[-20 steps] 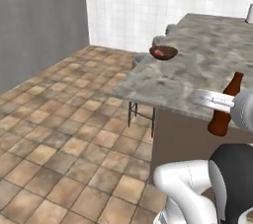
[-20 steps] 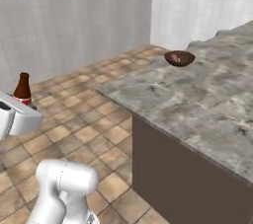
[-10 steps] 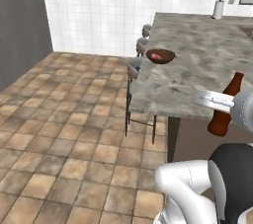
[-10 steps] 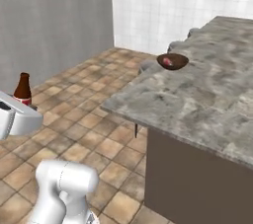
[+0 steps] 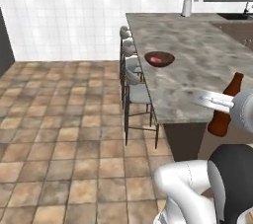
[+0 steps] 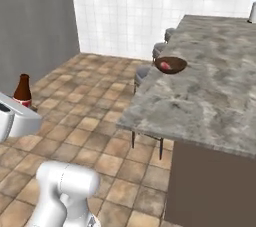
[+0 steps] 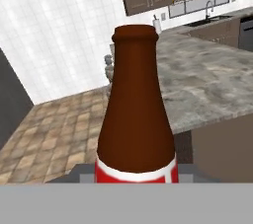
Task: Open the fridge, grab two sodas, and place both sodas inside the bowl with ice on the dining counter.
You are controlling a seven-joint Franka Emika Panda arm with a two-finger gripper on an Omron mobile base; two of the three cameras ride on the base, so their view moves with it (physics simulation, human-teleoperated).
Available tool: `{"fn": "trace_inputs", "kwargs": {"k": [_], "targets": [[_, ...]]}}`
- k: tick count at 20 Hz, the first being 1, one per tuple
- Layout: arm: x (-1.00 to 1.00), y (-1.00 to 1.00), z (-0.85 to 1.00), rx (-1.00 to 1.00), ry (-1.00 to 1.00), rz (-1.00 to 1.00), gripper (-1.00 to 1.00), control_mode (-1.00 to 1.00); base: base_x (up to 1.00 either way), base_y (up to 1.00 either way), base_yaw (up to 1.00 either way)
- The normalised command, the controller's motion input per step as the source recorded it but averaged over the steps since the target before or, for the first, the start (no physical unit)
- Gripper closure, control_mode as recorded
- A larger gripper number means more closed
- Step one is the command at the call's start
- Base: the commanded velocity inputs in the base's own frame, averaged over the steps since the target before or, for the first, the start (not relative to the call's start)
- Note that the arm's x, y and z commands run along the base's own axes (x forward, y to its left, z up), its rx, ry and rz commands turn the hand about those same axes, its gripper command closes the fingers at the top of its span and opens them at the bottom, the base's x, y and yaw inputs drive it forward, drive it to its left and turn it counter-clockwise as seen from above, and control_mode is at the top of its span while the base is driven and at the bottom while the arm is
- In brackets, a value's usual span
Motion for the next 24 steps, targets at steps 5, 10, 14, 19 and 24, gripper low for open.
{"fn": "trace_inputs", "kwargs": {"k": [5,10,14,19,24], "targets": [[0.0,0.0,0.0,0.0,0.0,0.0,1.0,1.0,0.67,0.78,-0.43],[0.0,0.0,0.0,0.0,0.0,0.0,1.0,1.0,0.7,0.77,-0.43],[0.0,0.0,0.0,0.0,0.0,0.0,1.0,1.0,0.75,0.78,-0.42],[0.0,0.0,0.0,0.0,0.0,0.0,1.0,1.0,0.69,0.77,-0.43],[0.0,0.0,0.0,0.0,0.0,0.0,1.0,1.0,0.6,0.73,-0.46]]}}
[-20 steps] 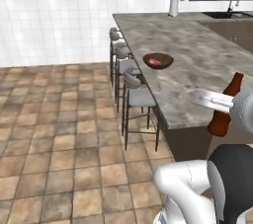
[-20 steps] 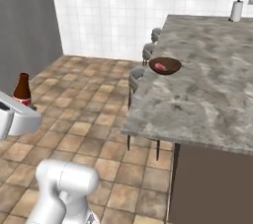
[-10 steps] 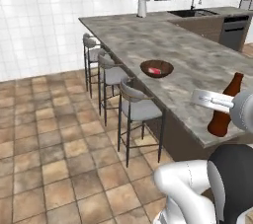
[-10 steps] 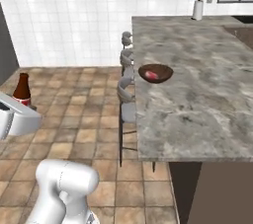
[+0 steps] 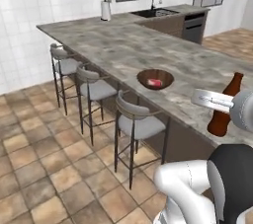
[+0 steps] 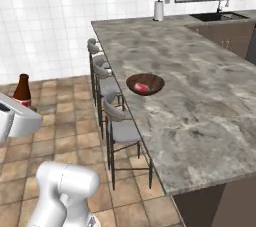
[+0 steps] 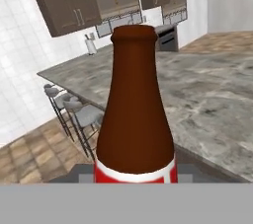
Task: Open the fridge, grab two sodas, and place both sodas inside the bowl with ice on the dining counter.
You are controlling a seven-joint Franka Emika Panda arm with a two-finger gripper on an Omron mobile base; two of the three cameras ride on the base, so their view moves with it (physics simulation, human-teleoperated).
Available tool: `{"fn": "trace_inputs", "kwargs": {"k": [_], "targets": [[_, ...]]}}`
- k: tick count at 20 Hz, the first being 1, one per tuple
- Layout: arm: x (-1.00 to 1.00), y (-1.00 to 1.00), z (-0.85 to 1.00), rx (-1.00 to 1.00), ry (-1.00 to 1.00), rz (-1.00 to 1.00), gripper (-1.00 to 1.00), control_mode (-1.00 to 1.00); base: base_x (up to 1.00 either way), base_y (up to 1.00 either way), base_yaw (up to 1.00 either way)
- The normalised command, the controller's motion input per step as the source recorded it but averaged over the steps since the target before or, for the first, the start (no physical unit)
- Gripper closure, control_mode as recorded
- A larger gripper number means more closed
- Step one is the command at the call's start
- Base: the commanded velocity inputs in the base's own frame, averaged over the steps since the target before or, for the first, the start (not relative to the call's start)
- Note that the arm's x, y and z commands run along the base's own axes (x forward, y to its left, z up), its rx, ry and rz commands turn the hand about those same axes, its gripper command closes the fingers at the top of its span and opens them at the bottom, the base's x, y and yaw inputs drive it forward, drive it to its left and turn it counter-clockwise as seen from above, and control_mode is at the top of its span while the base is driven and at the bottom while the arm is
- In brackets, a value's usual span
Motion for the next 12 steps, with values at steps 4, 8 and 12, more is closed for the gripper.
{"fn": "trace_inputs", "kwargs": {"k": [4,8,12], "targets": [[0.0,0.0,0.0,0.0,0.0,0.0,1.0,1.0,0.6,0.73,-0.46],[0.0,0.0,0.0,0.0,0.0,0.0,1.0,1.0,0.59,0.74,-0.46],[0.0,0.0,0.0,0.0,0.0,0.0,1.0,1.0,0.59,0.74,-0.46]]}}
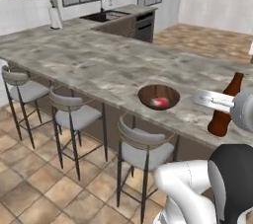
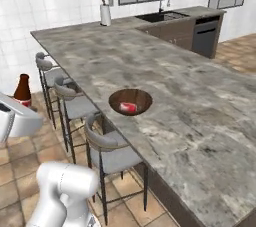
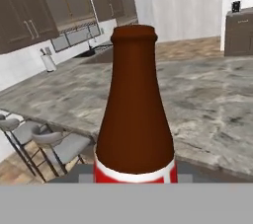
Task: Open the fridge, grab two sodas, and place both sodas inside the bowl with ice on the dining counter.
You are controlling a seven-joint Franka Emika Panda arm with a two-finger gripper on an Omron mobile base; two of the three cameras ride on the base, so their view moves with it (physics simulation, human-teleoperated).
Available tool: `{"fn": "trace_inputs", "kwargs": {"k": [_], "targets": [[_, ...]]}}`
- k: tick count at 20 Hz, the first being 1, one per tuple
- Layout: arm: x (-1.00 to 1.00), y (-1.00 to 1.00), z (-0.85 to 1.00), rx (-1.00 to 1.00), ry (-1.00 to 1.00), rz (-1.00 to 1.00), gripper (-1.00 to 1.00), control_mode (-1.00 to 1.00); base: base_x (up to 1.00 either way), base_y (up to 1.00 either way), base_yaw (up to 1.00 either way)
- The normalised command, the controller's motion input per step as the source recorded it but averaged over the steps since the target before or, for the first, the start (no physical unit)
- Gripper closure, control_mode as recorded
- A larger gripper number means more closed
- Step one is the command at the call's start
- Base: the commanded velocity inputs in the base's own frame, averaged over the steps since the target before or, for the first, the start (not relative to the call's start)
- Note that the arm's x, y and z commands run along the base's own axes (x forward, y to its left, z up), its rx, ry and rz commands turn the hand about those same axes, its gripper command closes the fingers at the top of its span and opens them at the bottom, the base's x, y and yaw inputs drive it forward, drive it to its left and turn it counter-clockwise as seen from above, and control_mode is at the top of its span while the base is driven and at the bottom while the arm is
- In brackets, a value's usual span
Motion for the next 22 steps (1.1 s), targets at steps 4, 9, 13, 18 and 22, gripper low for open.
{"fn": "trace_inputs", "kwargs": {"k": [4,9,13,18,22], "targets": [[0.0,0.0,0.0,0.0,0.0,0.0,1.0,1.0,0.59,0.72,-0.47],[0.0,0.0,0.0,0.0,0.0,0.0,1.0,1.0,0.53,0.67,-0.49],[0.0,0.0,0.0,0.0,0.0,0.0,1.0,1.0,0.52,0.54,-0.55],[0.0,0.0,0.0,0.0,0.0,0.0,1.0,1.0,0.6,0.48,-0.56],[0.0,0.0,0.0,0.0,0.0,0.0,1.0,1.0,0.72,0.56,-0.52]]}}
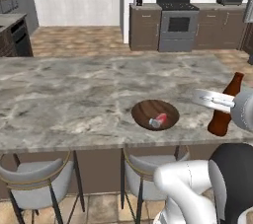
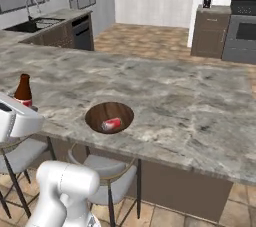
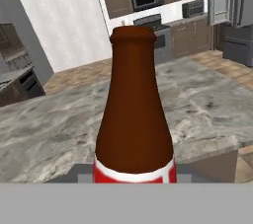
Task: Open the fridge, grab two sodas, and place both sodas inside the bowl with ice on the dining counter.
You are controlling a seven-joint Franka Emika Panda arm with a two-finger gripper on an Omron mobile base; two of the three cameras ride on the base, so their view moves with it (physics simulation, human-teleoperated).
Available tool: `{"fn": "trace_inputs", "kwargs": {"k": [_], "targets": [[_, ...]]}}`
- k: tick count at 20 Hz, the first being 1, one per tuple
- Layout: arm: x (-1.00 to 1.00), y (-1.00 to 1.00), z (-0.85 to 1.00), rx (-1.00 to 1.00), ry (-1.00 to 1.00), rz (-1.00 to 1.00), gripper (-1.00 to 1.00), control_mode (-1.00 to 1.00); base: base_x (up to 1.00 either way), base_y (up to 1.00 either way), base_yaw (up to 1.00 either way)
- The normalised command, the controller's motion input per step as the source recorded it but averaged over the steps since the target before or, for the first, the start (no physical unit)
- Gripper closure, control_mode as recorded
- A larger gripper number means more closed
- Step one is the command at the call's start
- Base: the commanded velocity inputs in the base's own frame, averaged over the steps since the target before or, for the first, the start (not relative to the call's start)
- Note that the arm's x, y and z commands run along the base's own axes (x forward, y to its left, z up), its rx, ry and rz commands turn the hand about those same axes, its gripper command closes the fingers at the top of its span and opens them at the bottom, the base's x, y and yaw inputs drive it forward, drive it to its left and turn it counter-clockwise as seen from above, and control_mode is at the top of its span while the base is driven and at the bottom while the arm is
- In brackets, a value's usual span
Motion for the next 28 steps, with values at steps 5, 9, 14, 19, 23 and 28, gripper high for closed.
{"fn": "trace_inputs", "kwargs": {"k": [5,9,14,19,23,28], "targets": [[0.0,0.0,0.0,0.0,0.0,0.0,1.0,1.0,0.83,0.59,-0.49],[0.0,0.0,0.0,0.0,0.0,0.0,1.0,1.0,0.89,0.59,-0.46],[0.8,0.13,-0.01,0.0,0.16,-0.11,1.0,-1.0,0.2,0.11,-0.07],[1.0,0.0,-0.15,0.0,0.29,0.0,1.0,-1.0,0.0,0.0,0.0],[1.0,0.0,-0.5,-0.05,0.36,0.14,1.0,-1.0,0.0,0.0,0.0],[0.94,0.0,-0.55,-0.09,0.41,0.27,1.0,-1.0,0.0,0.0,0.0]]}}
